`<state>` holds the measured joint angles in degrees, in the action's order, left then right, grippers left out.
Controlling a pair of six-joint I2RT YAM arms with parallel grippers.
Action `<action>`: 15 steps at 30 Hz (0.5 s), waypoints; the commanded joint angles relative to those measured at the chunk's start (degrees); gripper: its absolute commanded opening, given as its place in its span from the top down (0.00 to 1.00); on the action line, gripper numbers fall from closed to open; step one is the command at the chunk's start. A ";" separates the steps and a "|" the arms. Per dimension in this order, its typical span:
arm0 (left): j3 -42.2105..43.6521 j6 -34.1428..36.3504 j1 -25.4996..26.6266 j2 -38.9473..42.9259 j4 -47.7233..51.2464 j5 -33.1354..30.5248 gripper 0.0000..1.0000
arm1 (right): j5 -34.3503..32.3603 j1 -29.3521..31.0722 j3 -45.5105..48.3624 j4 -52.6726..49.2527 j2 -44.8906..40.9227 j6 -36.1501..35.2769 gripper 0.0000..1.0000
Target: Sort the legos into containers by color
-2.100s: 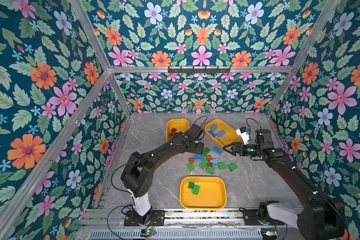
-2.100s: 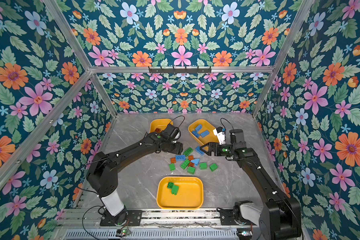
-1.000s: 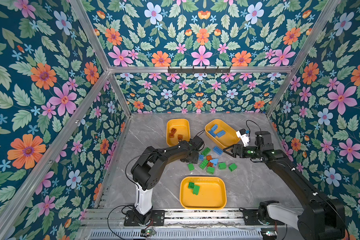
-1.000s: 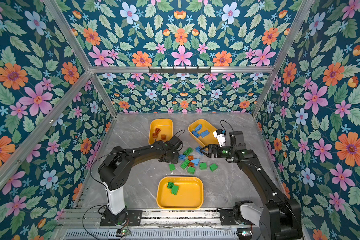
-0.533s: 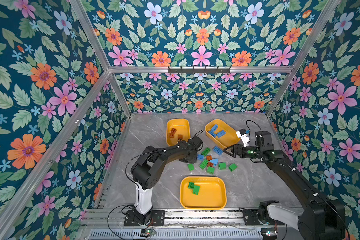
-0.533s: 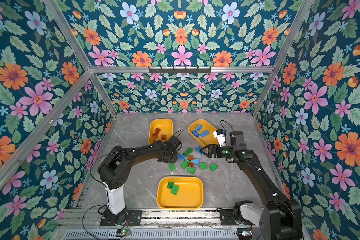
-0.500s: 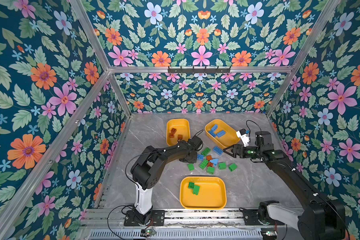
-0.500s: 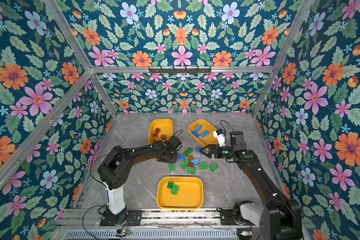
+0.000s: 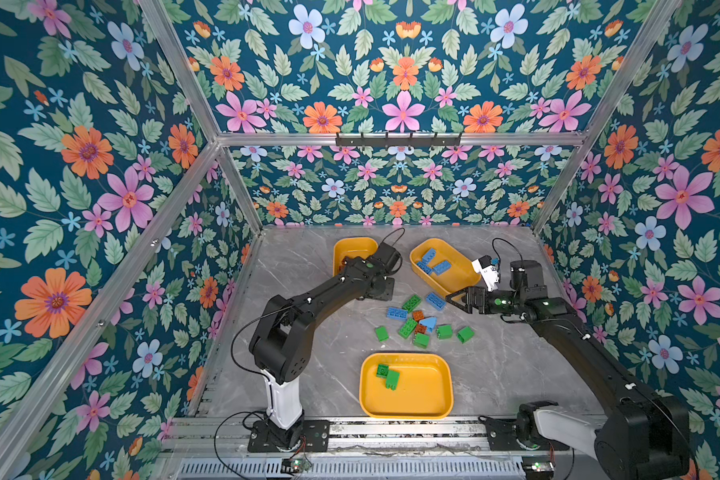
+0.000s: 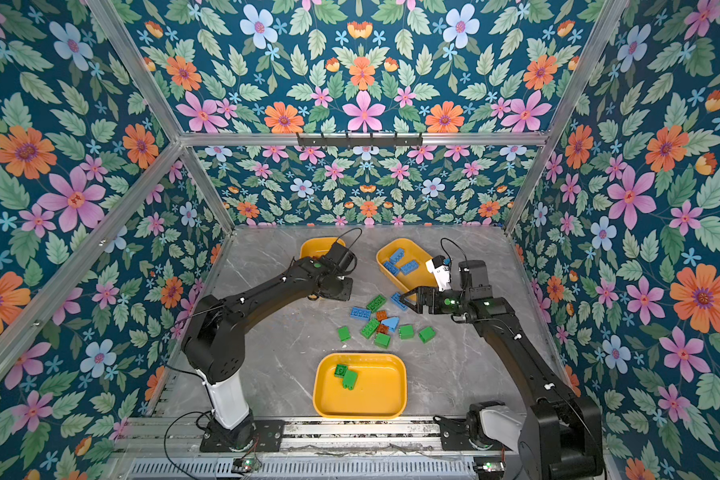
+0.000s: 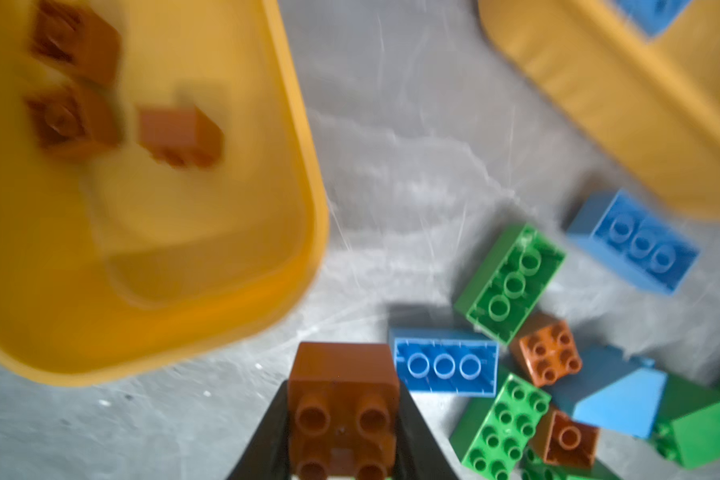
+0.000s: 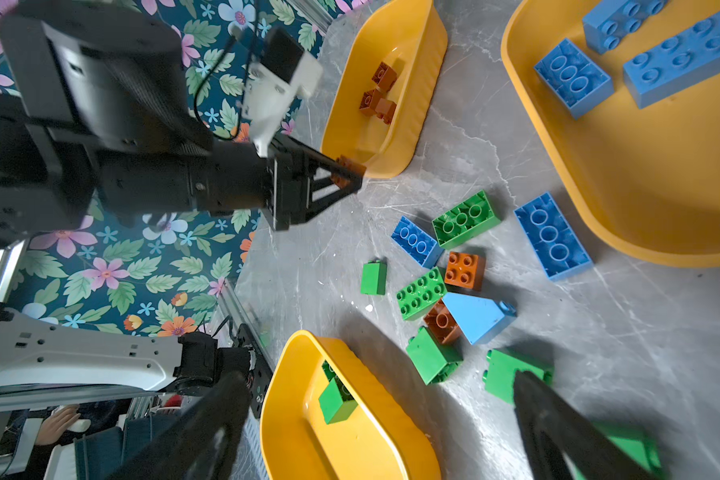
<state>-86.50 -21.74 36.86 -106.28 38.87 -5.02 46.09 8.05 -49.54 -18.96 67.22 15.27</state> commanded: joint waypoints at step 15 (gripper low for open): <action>-9.57 12.86 -12.68 -11.65 4.51 -4.69 0.67 | 0.67 0.03 -1.82 0.33 0.68 0.54 0.01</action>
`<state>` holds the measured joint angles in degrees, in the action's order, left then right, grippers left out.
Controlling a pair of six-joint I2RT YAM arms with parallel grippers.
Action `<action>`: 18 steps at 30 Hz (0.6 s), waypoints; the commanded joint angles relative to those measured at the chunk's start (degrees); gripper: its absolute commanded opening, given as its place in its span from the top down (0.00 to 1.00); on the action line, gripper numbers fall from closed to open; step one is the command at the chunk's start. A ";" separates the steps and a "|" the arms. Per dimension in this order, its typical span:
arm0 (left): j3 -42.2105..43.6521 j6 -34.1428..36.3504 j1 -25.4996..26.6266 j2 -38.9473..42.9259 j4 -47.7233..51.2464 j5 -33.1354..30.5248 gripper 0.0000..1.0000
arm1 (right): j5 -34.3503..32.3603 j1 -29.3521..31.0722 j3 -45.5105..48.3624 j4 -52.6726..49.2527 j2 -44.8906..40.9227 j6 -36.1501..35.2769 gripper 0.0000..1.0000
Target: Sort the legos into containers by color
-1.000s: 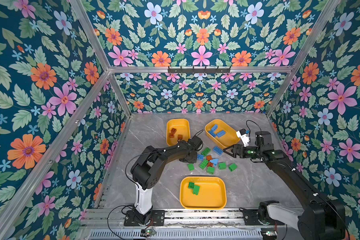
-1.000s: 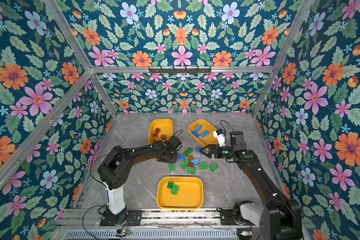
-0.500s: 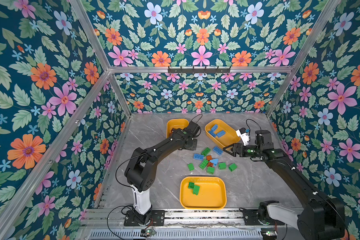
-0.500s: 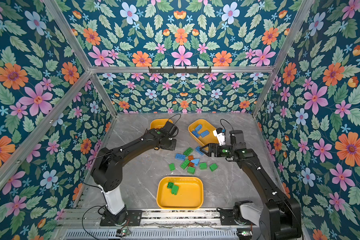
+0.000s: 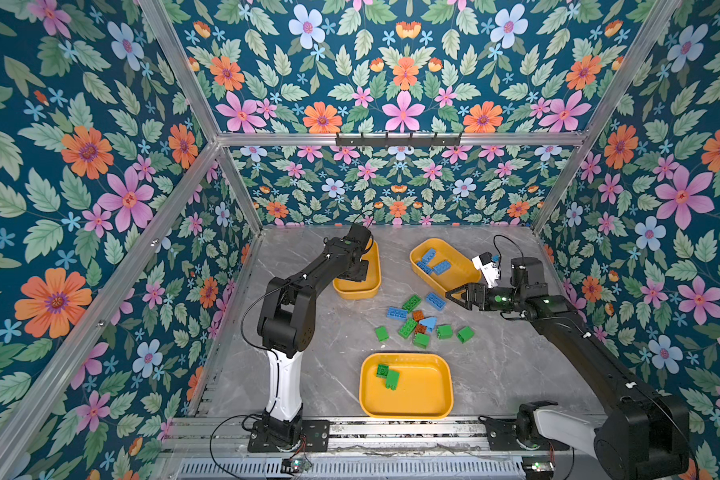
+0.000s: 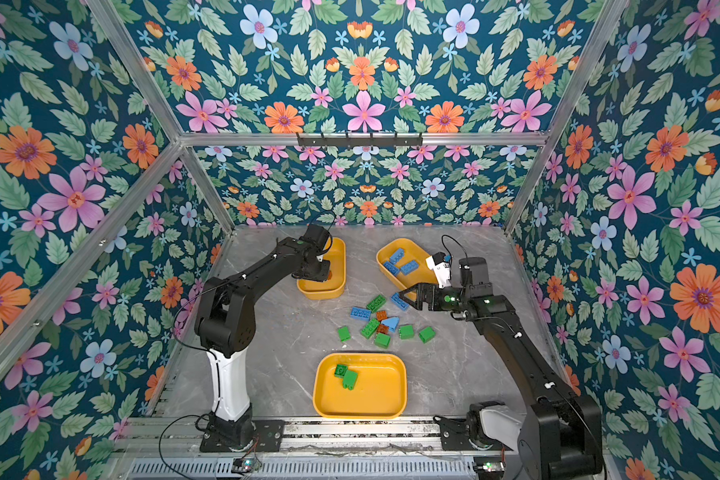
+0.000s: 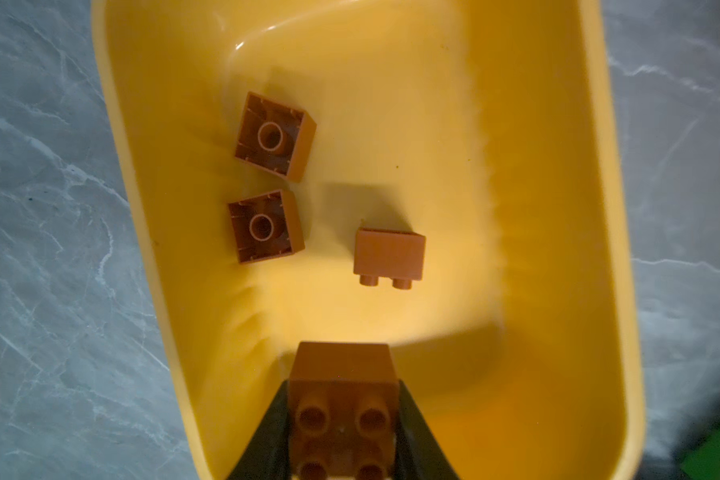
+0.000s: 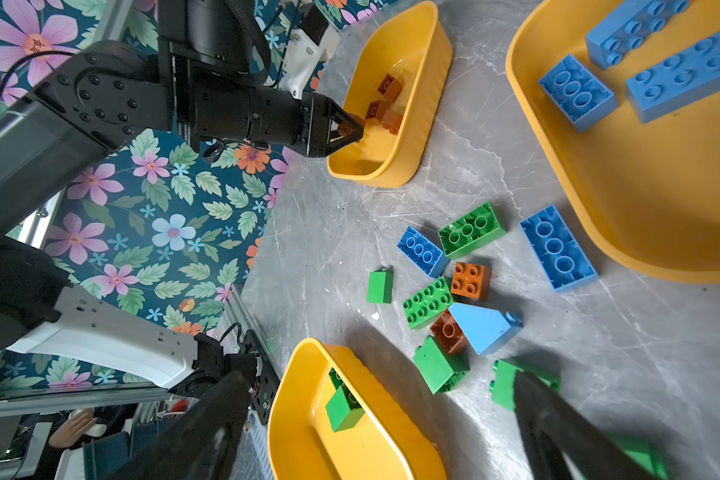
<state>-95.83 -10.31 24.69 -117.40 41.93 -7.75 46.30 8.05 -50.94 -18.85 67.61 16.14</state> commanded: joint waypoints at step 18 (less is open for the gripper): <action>12.75 -12.52 5.99 15.84 -0.08 7.22 0.32 | 1.29 0.03 -1.28 0.92 2.24 -0.70 0.01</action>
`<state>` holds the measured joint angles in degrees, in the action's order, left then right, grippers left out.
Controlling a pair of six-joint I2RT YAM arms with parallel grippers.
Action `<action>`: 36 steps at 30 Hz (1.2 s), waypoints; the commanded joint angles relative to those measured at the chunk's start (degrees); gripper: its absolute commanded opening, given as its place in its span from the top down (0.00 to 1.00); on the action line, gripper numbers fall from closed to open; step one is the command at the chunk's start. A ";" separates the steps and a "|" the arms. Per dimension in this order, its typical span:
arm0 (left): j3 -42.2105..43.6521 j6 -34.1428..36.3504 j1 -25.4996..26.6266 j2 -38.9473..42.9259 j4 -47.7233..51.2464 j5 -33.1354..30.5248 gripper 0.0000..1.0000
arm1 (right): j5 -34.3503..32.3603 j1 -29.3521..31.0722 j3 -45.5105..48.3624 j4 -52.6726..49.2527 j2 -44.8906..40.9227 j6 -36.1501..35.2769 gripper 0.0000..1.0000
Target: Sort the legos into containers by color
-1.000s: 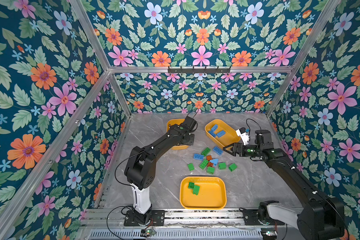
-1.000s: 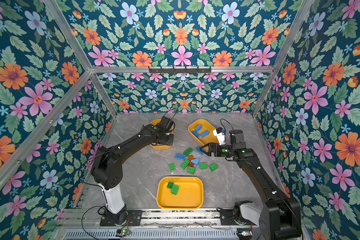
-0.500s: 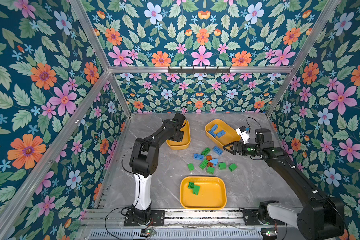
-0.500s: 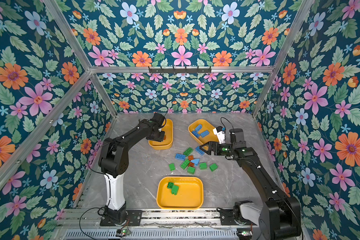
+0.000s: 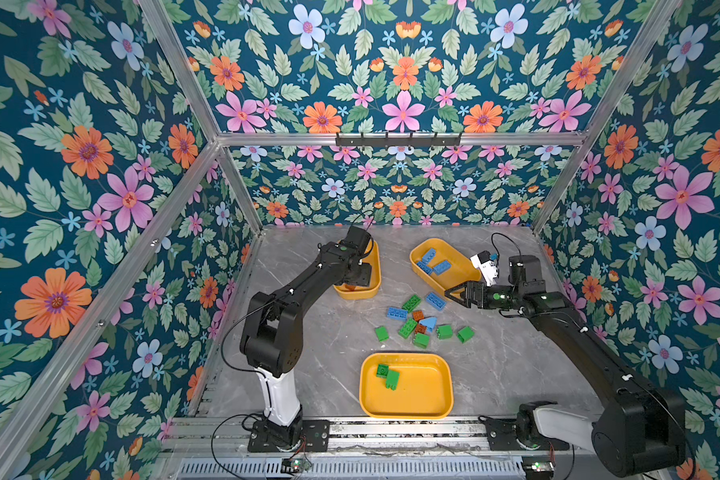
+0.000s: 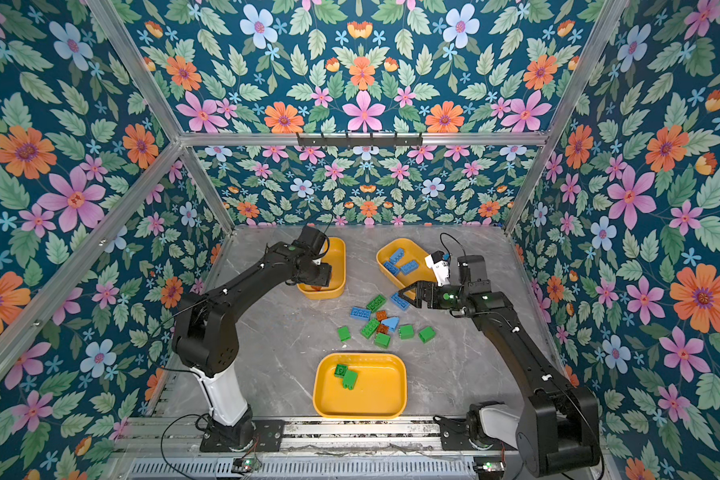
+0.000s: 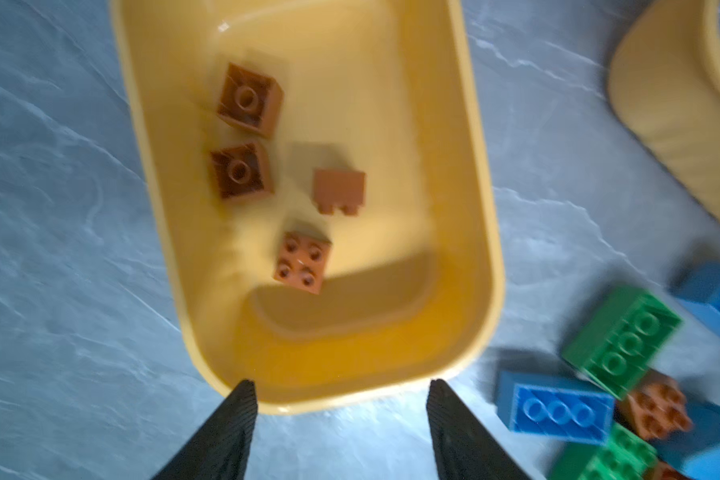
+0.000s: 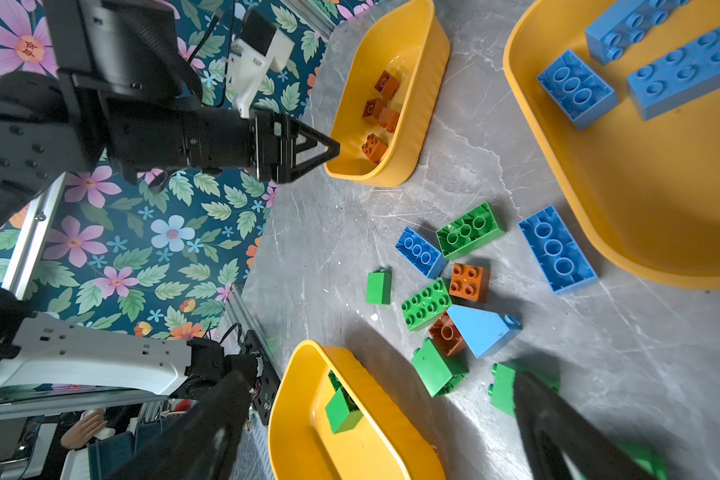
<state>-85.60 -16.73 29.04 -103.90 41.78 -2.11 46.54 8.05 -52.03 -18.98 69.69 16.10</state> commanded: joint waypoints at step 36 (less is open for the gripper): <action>20.63 -34.27 20.62 -1.37 -7.36 -6.28 0.52 | 0.83 0.03 3.58 2.55 -1.10 -0.99 0.01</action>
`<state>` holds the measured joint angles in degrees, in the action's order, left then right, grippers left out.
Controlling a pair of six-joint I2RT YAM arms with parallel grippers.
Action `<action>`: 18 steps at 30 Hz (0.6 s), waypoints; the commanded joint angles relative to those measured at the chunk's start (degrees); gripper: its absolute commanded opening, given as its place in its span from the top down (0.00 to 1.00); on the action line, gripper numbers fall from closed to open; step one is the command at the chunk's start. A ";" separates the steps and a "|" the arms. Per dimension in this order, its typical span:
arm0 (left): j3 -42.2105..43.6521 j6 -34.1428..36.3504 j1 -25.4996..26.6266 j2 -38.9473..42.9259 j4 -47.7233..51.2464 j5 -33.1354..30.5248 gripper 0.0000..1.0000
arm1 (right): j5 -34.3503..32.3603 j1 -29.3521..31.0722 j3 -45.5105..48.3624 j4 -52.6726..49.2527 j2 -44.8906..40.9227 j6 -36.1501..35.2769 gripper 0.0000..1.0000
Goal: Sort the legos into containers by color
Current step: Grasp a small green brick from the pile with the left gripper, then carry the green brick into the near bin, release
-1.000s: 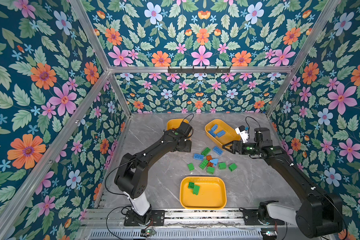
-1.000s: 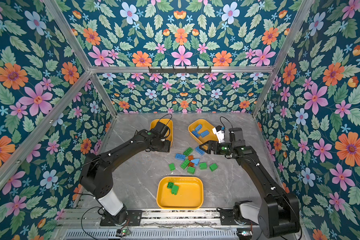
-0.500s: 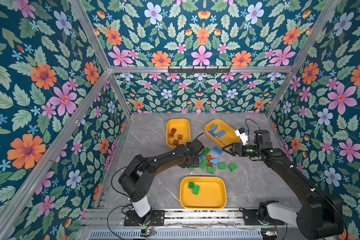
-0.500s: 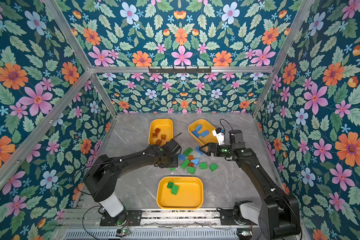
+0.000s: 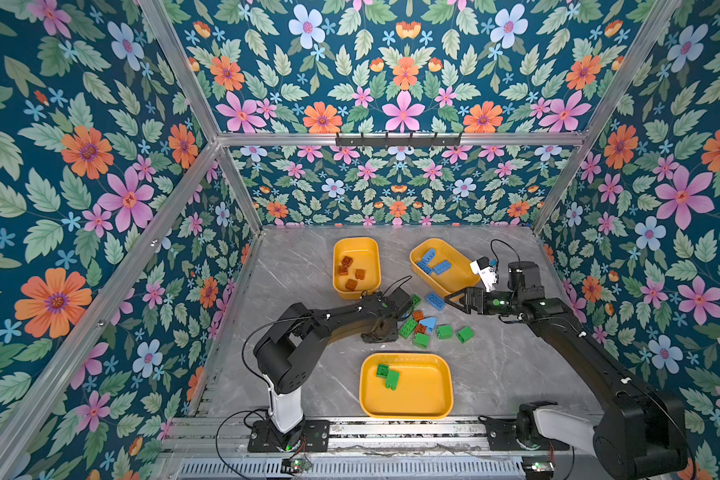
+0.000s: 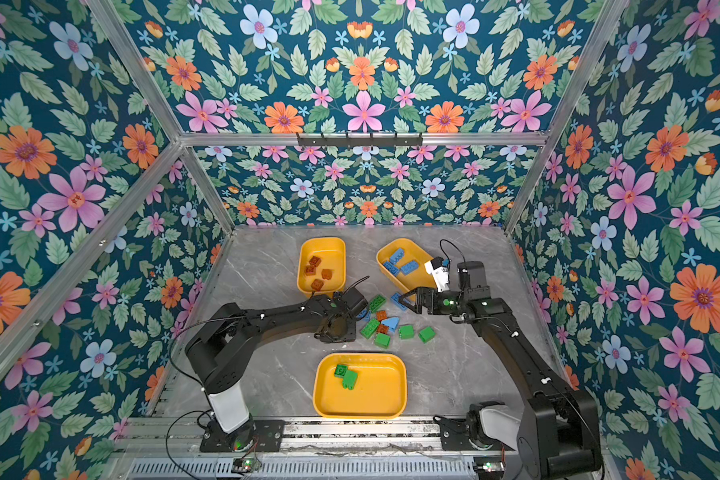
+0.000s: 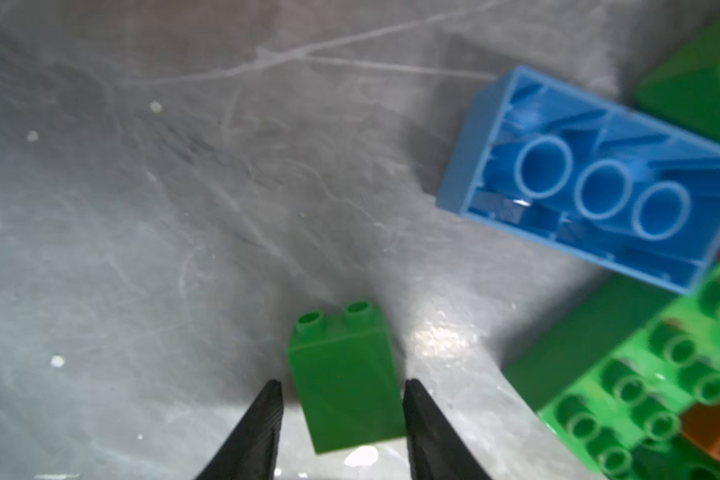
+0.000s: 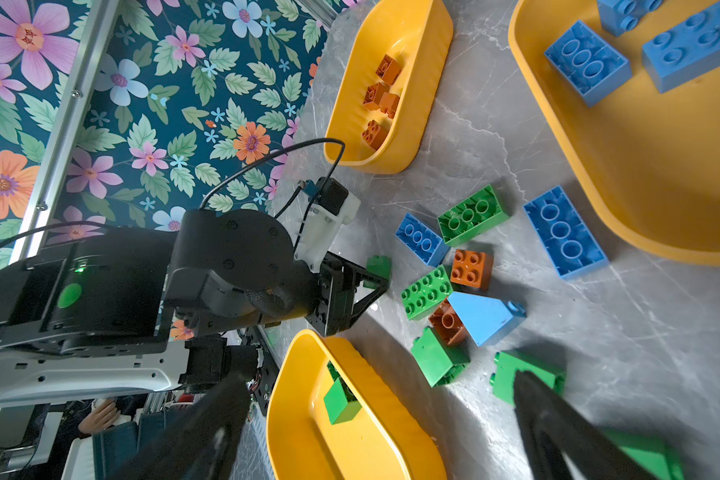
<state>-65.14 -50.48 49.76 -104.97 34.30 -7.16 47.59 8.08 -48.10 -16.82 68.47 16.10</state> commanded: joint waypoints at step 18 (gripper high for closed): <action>-5.22 9.19 -1.73 3.02 2.96 1.75 0.75 | -0.32 0.01 -1.41 0.17 0.97 -1.34 0.01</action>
<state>-69.67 -45.74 47.88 -103.39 35.00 -7.84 47.57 8.05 -48.97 -16.84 69.28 15.86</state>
